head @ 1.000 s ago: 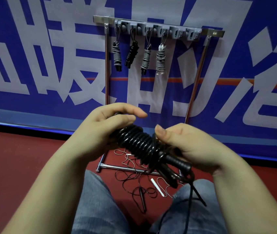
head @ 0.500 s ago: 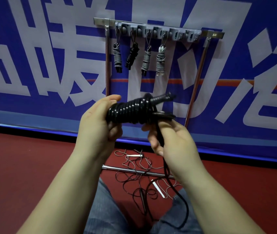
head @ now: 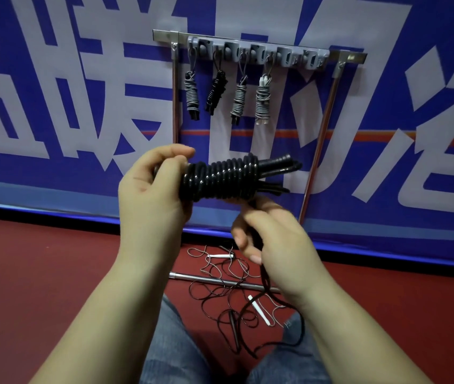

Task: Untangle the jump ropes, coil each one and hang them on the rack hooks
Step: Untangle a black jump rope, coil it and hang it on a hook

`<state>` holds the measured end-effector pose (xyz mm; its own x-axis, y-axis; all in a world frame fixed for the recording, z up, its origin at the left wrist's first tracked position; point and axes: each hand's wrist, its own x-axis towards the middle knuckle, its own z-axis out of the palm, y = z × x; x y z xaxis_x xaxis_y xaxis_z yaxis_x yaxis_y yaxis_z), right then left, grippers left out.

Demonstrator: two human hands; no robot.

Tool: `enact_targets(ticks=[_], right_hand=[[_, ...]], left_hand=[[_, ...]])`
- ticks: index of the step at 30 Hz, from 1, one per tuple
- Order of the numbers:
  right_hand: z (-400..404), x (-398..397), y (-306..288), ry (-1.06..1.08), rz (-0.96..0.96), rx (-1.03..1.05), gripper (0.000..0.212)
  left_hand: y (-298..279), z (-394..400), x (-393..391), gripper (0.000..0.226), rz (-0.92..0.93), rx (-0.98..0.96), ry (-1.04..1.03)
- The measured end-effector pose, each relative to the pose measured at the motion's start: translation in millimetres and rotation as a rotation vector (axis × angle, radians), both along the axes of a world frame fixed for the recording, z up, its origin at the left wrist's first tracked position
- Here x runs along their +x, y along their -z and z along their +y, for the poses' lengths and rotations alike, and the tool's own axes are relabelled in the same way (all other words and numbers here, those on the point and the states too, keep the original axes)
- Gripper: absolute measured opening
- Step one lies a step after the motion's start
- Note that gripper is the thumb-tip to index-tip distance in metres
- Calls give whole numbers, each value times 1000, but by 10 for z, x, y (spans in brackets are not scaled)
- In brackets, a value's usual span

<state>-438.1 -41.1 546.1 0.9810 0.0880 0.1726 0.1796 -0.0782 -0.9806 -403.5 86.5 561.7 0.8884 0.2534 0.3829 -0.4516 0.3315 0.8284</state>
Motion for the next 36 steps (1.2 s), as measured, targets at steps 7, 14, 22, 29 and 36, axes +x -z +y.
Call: enact_targets(ticks=[7, 14, 22, 29, 36], right_hand=[[-44, 40, 1, -17, 76, 183, 59], [-219, 77, -62, 142, 2, 283, 50], [-200, -23, -120, 13, -151, 10, 43], [-161, -79, -221, 12, -197, -203, 28], [-203, 116, 32, 333, -242, -485, 50]], left_hand=[[116, 37, 6, 20, -243, 397, -148], [63, 58, -20, 29, -123, 568, 269], [78, 117, 1, 31, 220, 410, 1162], [112, 9, -31, 19, 251, 440, 871], [254, -144, -7, 41, 239, 694, 311]])
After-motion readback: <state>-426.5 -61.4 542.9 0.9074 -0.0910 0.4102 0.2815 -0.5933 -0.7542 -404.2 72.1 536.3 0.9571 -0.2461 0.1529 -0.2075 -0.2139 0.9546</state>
